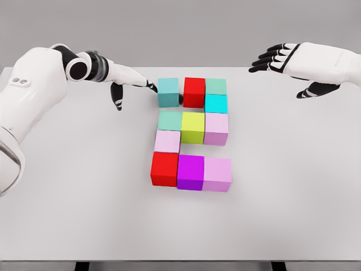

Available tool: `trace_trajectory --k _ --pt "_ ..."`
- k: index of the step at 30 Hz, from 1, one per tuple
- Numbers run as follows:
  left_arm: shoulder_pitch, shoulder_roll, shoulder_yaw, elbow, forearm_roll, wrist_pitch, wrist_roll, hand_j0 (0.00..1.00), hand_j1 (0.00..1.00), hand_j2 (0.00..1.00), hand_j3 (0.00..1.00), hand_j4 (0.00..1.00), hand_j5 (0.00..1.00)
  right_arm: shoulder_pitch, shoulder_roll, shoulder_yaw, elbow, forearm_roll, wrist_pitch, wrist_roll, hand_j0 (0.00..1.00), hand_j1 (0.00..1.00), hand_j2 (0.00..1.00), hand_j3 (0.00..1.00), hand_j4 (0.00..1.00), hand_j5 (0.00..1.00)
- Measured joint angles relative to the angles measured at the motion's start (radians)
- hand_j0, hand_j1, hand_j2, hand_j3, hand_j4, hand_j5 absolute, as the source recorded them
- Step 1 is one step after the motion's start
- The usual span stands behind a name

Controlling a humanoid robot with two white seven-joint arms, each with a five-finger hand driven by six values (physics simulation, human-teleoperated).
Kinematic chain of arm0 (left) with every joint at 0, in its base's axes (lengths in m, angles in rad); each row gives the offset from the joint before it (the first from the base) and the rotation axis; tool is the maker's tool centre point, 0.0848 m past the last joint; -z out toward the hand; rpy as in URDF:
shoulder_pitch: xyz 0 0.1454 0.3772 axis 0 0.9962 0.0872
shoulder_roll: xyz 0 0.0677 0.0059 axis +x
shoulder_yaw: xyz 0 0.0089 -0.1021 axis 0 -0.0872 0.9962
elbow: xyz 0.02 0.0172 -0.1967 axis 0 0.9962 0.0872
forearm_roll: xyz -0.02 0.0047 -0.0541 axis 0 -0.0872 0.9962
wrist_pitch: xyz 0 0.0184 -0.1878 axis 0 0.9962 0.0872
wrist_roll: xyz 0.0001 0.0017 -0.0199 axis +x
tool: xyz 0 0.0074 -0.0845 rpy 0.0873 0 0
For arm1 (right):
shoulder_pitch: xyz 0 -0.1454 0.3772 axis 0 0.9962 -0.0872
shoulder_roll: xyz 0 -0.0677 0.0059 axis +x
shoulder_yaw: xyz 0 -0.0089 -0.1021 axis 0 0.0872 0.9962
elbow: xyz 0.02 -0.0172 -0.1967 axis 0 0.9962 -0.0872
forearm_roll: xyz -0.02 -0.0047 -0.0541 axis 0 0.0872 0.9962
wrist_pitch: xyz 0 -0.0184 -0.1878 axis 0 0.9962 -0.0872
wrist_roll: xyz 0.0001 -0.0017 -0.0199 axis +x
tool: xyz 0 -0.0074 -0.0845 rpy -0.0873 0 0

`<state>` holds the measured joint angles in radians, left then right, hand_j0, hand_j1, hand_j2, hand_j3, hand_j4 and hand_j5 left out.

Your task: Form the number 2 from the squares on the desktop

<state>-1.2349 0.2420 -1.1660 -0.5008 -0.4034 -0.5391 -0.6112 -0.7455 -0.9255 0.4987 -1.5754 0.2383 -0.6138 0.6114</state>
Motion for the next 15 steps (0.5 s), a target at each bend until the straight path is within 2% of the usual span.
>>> trace_trajectory --k 15 --pt "0.0 -0.014 0.004 0.0 0.0 0.002 0.0 1.0 1.0 1.0 1.0 1.0 1.0 0.0 0.0 0.0 0.0 0.0 0.0 0.0 1.0 1.0 1.0 1.0 1.0 1.0"
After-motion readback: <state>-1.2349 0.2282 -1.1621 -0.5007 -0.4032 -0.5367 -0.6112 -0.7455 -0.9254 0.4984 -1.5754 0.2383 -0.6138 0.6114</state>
